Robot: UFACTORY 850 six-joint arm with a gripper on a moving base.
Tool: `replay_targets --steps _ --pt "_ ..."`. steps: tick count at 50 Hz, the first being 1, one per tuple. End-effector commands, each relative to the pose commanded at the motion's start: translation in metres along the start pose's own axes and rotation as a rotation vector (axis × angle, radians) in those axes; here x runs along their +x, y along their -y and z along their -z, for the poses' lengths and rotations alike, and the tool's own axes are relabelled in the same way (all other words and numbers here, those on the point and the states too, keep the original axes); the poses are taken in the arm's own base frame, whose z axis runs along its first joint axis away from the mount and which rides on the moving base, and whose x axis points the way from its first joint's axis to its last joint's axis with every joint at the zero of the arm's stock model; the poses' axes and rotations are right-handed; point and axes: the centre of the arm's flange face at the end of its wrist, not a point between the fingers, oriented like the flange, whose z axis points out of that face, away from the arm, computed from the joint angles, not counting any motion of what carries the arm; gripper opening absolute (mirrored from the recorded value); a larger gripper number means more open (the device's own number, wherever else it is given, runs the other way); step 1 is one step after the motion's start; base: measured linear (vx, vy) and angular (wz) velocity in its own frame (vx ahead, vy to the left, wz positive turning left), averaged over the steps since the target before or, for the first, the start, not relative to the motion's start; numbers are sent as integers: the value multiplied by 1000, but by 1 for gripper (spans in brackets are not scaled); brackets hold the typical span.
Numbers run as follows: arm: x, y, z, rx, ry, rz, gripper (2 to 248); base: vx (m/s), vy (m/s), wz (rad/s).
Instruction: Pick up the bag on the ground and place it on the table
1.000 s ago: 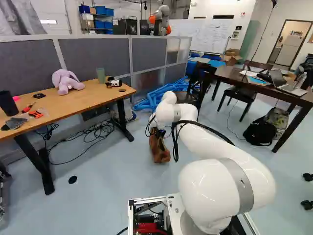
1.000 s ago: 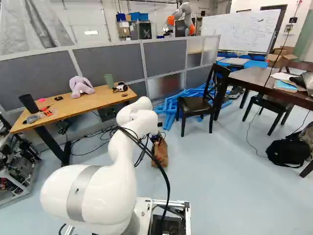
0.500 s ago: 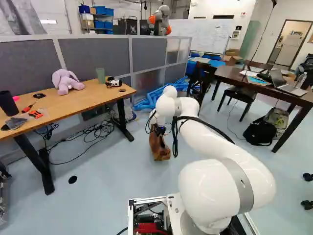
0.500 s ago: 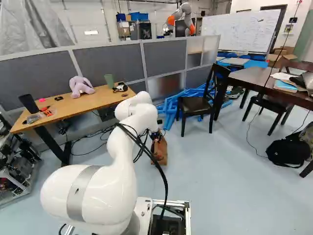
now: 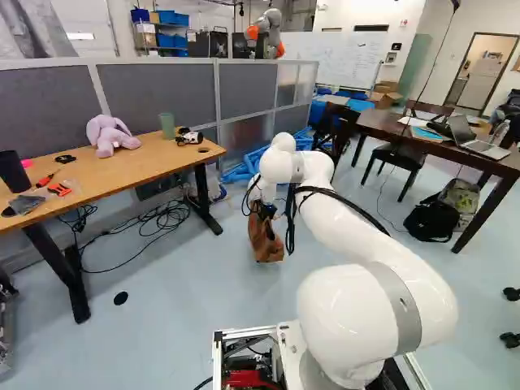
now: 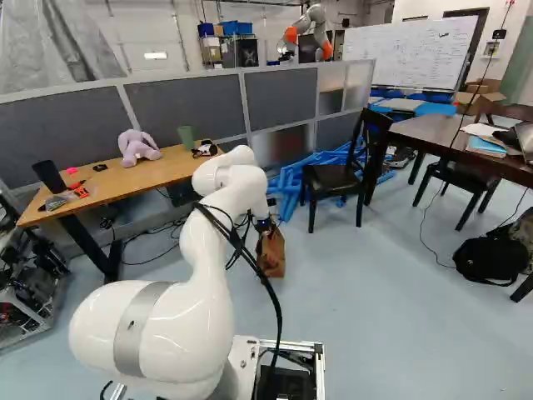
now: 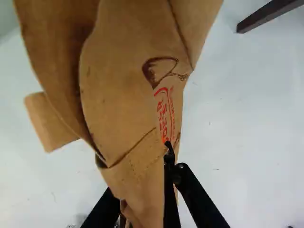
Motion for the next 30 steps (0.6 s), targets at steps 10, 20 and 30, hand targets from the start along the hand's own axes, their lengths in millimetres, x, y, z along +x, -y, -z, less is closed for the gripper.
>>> replay_targets --steps 10,20,30 --pt "2 -1 15 -1 -3 0 21 0 0 0" --pt "4 -3 30 -1 -6 0 21 0 0 0" --pt "6 -4 45 -2 -10 -1 21 0 0 0"
